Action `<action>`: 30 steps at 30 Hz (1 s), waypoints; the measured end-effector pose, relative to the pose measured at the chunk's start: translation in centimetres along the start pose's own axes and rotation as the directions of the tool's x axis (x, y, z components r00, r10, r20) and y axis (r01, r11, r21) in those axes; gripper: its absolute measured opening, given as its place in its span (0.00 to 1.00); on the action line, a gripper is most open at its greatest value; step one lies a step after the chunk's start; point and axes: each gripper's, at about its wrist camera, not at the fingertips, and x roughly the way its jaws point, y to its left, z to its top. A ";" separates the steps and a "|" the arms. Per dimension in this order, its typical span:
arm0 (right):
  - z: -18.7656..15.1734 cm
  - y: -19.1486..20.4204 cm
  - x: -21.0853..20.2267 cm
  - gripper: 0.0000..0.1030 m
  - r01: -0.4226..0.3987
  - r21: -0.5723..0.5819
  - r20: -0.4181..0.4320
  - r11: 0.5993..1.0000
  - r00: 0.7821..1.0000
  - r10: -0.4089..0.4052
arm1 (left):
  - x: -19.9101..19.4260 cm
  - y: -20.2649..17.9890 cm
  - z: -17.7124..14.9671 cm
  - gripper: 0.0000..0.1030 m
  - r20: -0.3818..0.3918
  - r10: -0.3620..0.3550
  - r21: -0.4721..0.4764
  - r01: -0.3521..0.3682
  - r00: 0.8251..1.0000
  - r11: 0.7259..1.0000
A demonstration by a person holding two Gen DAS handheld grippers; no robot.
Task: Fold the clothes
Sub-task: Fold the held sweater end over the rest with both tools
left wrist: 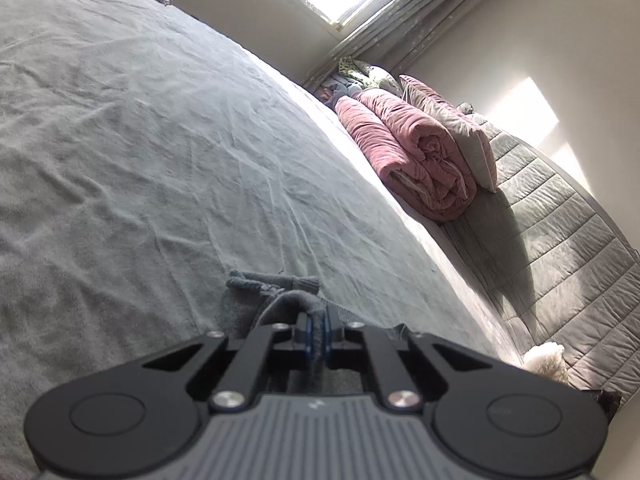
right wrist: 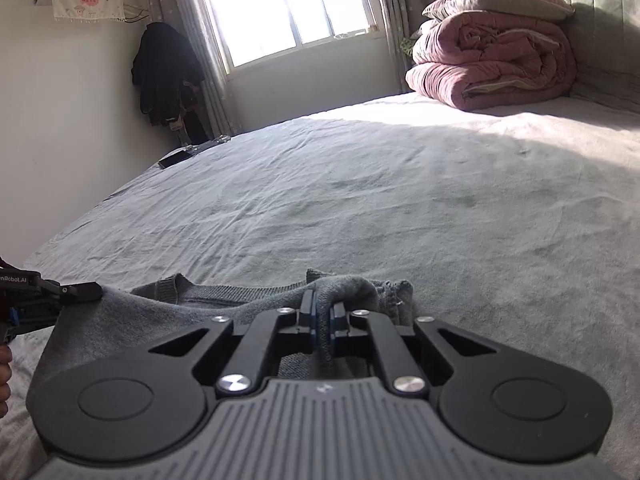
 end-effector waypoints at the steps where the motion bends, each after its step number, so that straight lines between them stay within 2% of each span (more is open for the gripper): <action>1: 0.0 0.3 -0.1 0.06 0.012 -0.016 0.018 1.000 1.000 -0.011 | -0.2 -0.5 0.1 0.05 0.017 -0.005 0.011 0.005 1.000 1.000; 4: 0.8 0.5 -0.1 0.06 0.046 -0.044 0.062 0.998 0.997 -0.043 | -0.2 -1.5 0.7 0.05 0.054 0.000 0.042 -0.003 0.999 0.999; 10: 2.2 0.1 2.0 0.06 0.065 -0.015 0.068 0.998 0.996 -0.064 | 1.5 -0.9 1.9 0.05 0.074 0.056 0.046 -0.059 0.996 0.997; 15: 2.1 -0.2 4.5 0.06 0.094 0.006 0.029 0.996 0.995 -0.095 | 3.8 0.5 2.1 0.05 0.053 0.100 0.046 -0.102 0.994 0.994; 19: 0.9 -0.6 6.9 0.06 0.167 0.008 -0.069 0.986 0.984 -0.166 | 5.9 1.9 1.2 0.05 0.010 0.144 0.062 -0.145 0.989 0.988; 24: 0.7 0.1 6.8 0.08 0.191 -0.033 -0.065 0.981 0.979 -0.193 | 6.2 2.3 1.0 0.07 0.008 0.141 0.048 -0.141 0.990 0.989; 26: 0.9 0.6 6.6 0.13 0.197 -0.053 -0.062 0.979 0.978 -0.200 | 5.9 1.9 1.4 0.07 0.002 0.143 0.042 -0.143 0.990 0.989; 29: 1.5 1.6 6.0 0.16 0.212 -0.079 -0.045 0.974 0.975 -0.216 | 5.1 0.7 2.2 0.15 0.015 0.148 0.030 -0.148 0.989 0.989; 30: 1.7 2.0 5.8 0.17 0.213 -0.088 -0.035 0.973 0.975 -0.217 | 4.9 0.0 2.3 0.22 0.023 0.153 0.037 -0.154 0.988 0.987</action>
